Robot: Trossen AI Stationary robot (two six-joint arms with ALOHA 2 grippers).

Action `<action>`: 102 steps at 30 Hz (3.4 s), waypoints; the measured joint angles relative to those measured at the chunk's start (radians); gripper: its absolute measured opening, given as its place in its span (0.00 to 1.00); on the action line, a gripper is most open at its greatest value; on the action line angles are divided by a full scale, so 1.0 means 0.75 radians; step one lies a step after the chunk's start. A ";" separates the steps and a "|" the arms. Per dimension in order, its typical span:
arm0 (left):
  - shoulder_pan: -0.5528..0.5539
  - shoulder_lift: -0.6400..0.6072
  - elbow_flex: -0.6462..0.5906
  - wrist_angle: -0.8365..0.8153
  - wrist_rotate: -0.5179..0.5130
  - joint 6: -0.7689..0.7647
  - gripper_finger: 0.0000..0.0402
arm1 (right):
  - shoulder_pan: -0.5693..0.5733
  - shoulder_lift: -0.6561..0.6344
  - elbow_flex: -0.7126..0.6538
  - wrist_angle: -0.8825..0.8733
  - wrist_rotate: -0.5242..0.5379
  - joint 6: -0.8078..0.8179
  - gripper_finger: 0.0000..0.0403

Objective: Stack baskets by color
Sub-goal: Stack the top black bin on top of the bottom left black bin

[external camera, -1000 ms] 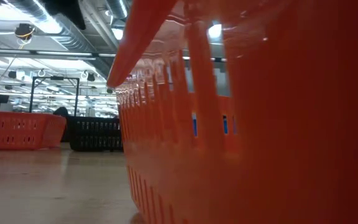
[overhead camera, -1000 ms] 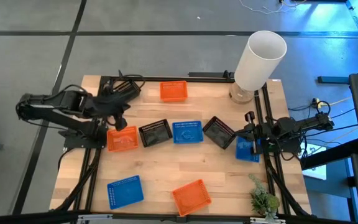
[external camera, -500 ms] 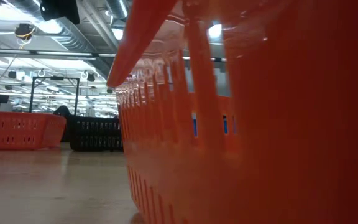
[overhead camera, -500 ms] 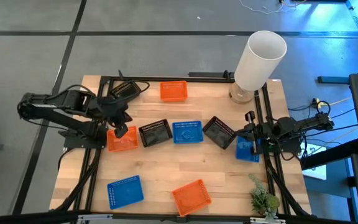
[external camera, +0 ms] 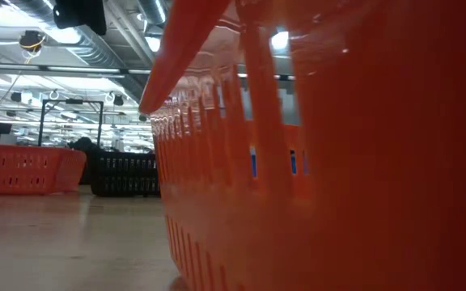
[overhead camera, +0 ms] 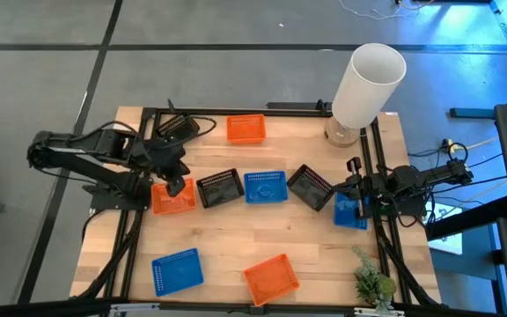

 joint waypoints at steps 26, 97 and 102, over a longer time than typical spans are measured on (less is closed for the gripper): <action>-0.015 0.488 -0.003 0.029 -0.391 0.362 0.25 | -0.001 0.256 0.508 -0.583 0.119 0.217 0.03; 1.167 1.047 -0.003 0.263 -0.128 0.436 0.25 | -0.001 0.303 0.563 -0.536 0.119 0.798 0.03; 1.168 1.110 -0.003 0.274 -0.072 0.495 0.25 | -0.001 0.303 0.563 -0.527 0.118 0.798 0.03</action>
